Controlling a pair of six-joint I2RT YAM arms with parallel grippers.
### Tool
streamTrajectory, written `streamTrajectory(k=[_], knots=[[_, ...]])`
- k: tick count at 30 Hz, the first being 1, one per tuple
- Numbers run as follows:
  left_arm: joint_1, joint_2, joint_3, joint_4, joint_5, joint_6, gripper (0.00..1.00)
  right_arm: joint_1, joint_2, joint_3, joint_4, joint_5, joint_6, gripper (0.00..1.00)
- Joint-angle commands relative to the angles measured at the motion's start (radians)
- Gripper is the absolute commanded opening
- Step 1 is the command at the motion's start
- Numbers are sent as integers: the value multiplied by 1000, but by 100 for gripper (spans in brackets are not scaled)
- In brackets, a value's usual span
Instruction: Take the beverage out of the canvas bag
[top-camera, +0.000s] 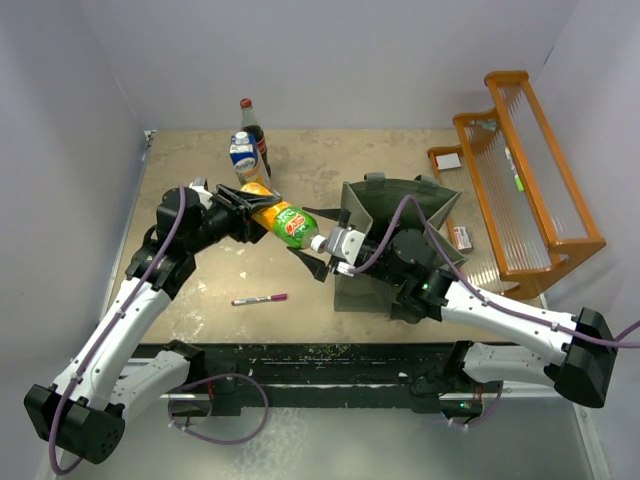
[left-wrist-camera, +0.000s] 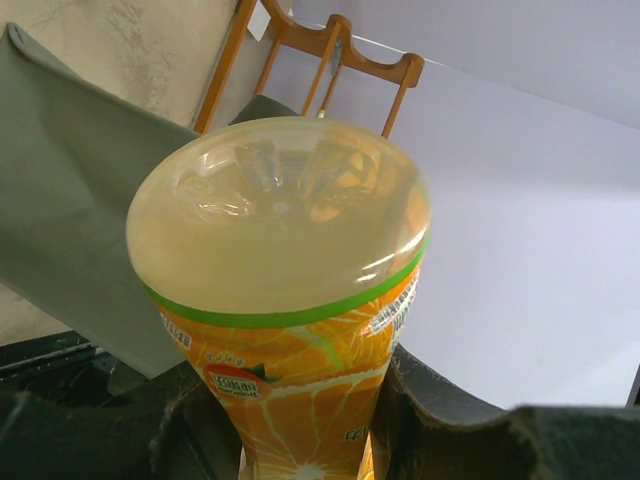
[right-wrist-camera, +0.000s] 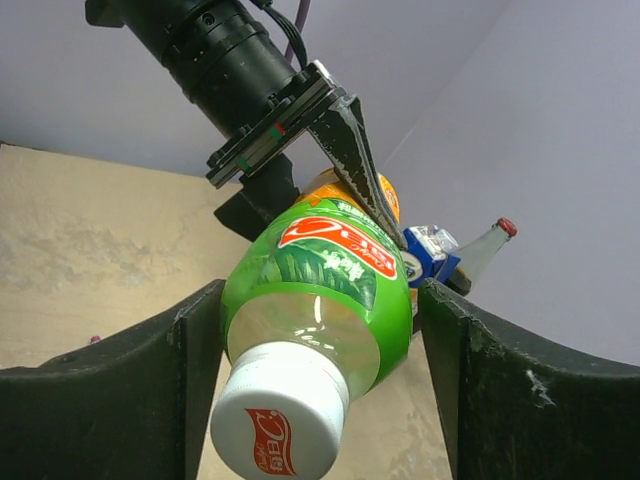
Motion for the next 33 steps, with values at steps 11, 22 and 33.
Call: streamTrajectory(k=[11, 22, 33], knots=[[0, -21, 74, -107, -38, -182, 99, 2, 2, 99, -15, 26, 23, 36], [-1, -149, 131, -611, -335, 183, 99, 1, 107, 287, -342, 48, 147, 17], [0, -129, 350, -742, -550, 491, 99, -1, 366, 484, -505, 128, 300, 0]])
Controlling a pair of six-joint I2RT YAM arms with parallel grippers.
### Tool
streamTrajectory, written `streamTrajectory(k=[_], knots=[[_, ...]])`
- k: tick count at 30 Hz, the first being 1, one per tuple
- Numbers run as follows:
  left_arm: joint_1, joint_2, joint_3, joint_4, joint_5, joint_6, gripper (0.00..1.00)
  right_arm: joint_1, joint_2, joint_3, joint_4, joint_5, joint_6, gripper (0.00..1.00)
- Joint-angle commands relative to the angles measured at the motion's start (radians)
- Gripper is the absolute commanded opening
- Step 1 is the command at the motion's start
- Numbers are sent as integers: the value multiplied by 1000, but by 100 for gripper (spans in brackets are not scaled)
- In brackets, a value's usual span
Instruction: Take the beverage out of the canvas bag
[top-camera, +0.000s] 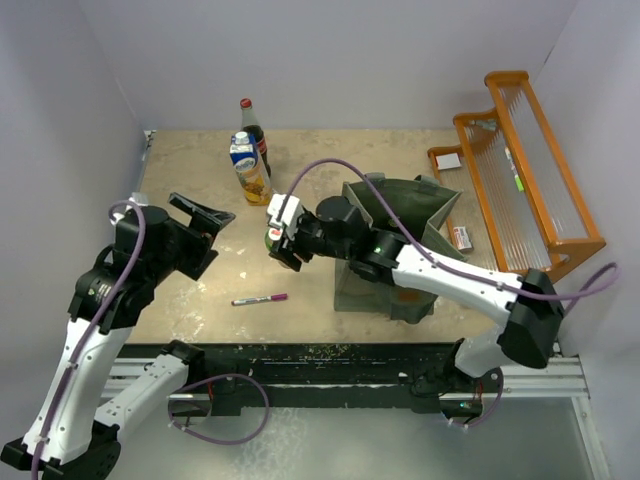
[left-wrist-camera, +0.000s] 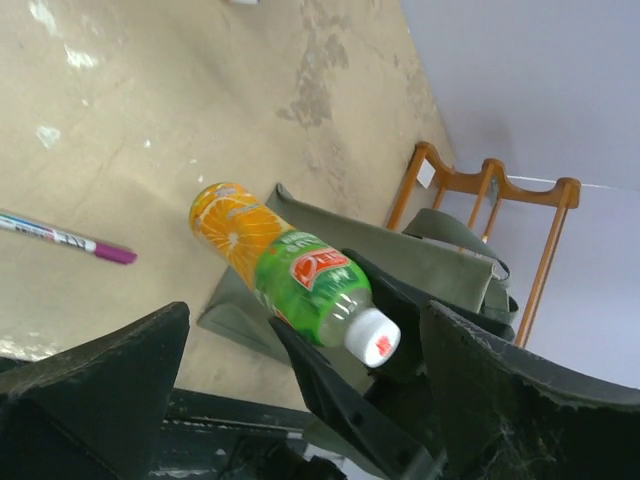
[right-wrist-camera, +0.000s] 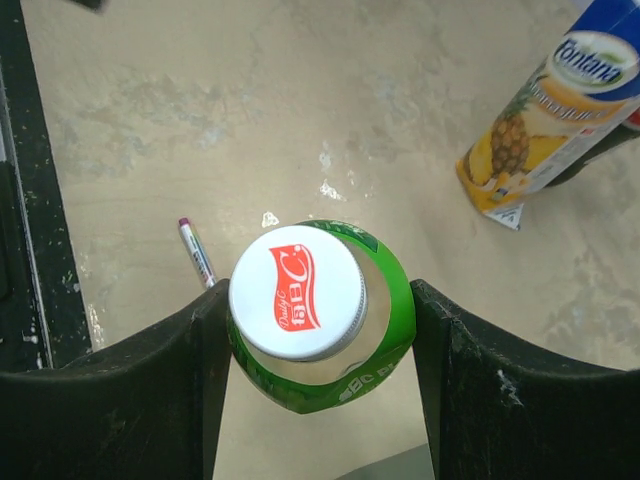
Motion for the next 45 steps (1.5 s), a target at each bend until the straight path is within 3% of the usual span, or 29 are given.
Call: streamTrajectory(k=[1, 14, 18, 24, 30, 41, 45], knots=[[0, 31, 119, -68, -104, 144, 99, -3, 55, 124, 51, 69, 96, 0], [0, 54, 263, -120, -145, 332, 99, -6, 262, 144, 267, 77, 335, 0], [-1, 65, 267, -108, -92, 378, 99, -11, 290, 143, 276, 92, 339, 8], [-2, 90, 261, -54, -8, 463, 99, -11, 289, 132, 234, 101, 300, 59], [-1, 155, 271, -44, 39, 500, 99, -11, 232, 139, 197, 97, 236, 99], [-2, 245, 265, 23, 154, 608, 99, -11, -66, 189, -112, 139, 89, 100], [-1, 309, 251, 50, 243, 664, 99, -11, -231, 147, -220, 304, 106, 100]])
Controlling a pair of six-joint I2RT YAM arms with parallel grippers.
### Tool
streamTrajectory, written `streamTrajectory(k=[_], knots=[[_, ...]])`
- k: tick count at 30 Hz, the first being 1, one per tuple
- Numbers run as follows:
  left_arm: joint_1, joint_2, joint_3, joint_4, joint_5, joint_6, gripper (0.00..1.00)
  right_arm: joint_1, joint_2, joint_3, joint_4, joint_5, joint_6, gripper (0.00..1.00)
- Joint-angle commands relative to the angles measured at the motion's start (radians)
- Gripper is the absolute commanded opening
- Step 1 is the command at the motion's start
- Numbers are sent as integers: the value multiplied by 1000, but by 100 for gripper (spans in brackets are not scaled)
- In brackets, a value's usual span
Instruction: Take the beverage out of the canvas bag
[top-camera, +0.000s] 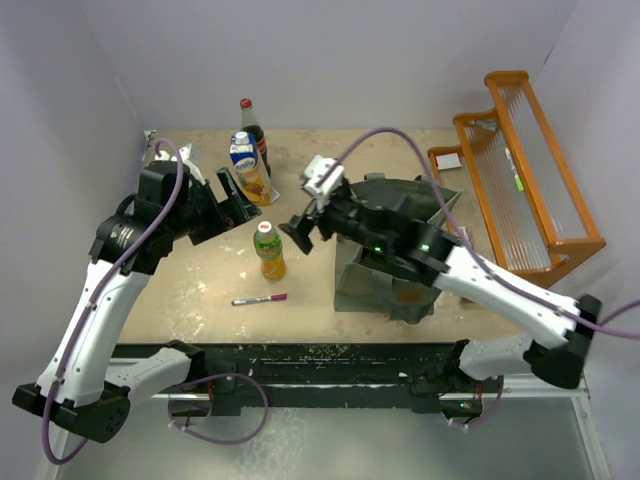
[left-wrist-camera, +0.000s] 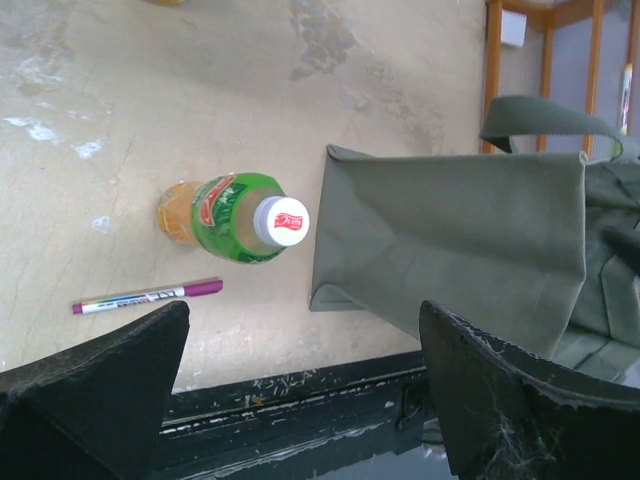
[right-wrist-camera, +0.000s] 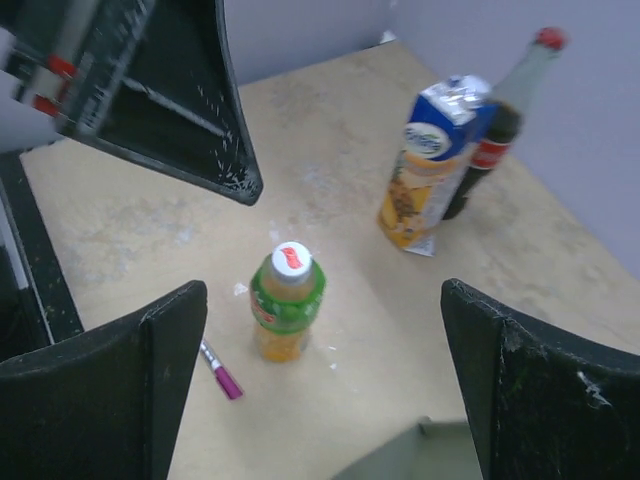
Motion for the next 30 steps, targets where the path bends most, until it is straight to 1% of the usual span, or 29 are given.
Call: streamTrajectory(k=[1, 3, 5, 7, 9, 10, 13, 15, 18, 22, 30], knots=[[-2, 74, 14, 82, 143, 105, 100, -5, -182, -14, -155, 219, -11, 100], [-6, 123, 15, 75, 165, 146, 98, -6, -253, -41, -171, 303, -7, 100], [-33, 177, 28, 68, 138, 185, 96, -7, -316, -72, -200, 358, -8, 100], [-106, 220, 53, 65, 59, 222, 95, -8, -364, -95, -218, 388, 3, 100], [-202, 271, 78, 66, -37, 263, 95, -8, -397, -104, -241, 404, 28, 100], [-228, 300, 97, 51, -87, 283, 95, -8, -411, -108, -251, 409, 43, 100], [-247, 364, 142, -24, -250, 308, 93, -8, -458, -122, -270, 427, 88, 100], [-247, 371, 144, -30, -313, 317, 93, -8, -491, -140, -274, 450, 107, 100], [-248, 367, 123, -12, -322, 326, 92, -8, -541, -169, -274, 474, 118, 100], [-248, 362, 89, 0, -315, 323, 91, -8, -560, -174, -287, 494, 103, 100], [-248, 370, 50, 42, -252, 301, 68, -8, -515, -173, -235, 487, 55, 100]])
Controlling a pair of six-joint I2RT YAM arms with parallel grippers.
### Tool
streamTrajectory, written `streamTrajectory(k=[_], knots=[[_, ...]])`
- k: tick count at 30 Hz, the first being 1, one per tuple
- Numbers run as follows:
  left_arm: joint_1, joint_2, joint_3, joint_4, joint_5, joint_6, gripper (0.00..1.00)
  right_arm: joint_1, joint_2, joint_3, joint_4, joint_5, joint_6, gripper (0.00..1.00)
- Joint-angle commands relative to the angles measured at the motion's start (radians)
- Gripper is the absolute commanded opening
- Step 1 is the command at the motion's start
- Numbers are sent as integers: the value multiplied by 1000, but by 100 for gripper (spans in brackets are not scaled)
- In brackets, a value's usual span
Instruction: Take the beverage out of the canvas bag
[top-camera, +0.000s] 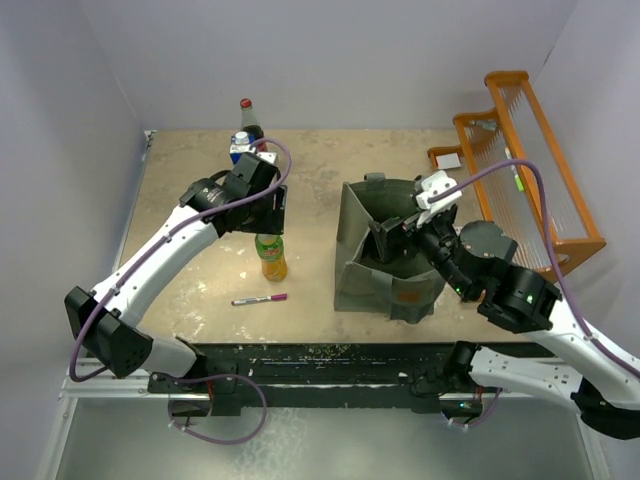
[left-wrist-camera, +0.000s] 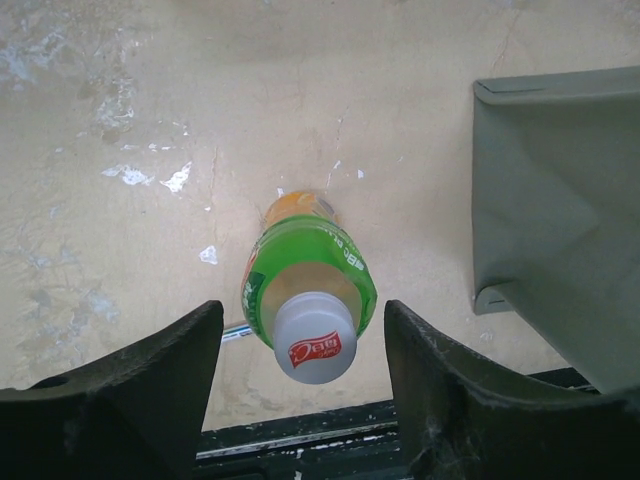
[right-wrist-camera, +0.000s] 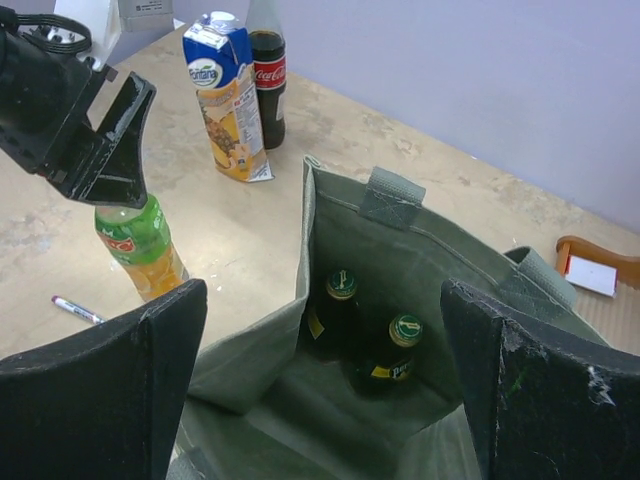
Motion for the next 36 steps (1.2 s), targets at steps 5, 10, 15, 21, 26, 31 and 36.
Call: streamTrajectory(k=[5, 10, 15, 21, 26, 31, 36], knots=[[-3, -22, -50, 35, 10, -10, 63, -2, 85, 17, 109, 2, -69, 100], [-2, -18, -57, 28, -3, 4, 57, -3, 122, 19, 153, -15, -101, 100], [-3, -29, -51, 4, -32, 5, 38, -9, 150, 17, 189, -24, -126, 100], [0, -53, -13, -22, -90, 21, 16, -25, 175, 18, 228, -39, -150, 100], [60, -48, 33, -52, -115, 20, 0, -52, 191, 19, 238, -56, -163, 100], [217, -62, 52, -21, -49, 11, 0, -118, 188, 1, 245, -121, -146, 100], [258, -29, 82, 15, -133, 7, 0, -158, 168, -43, 260, -183, -112, 100]])
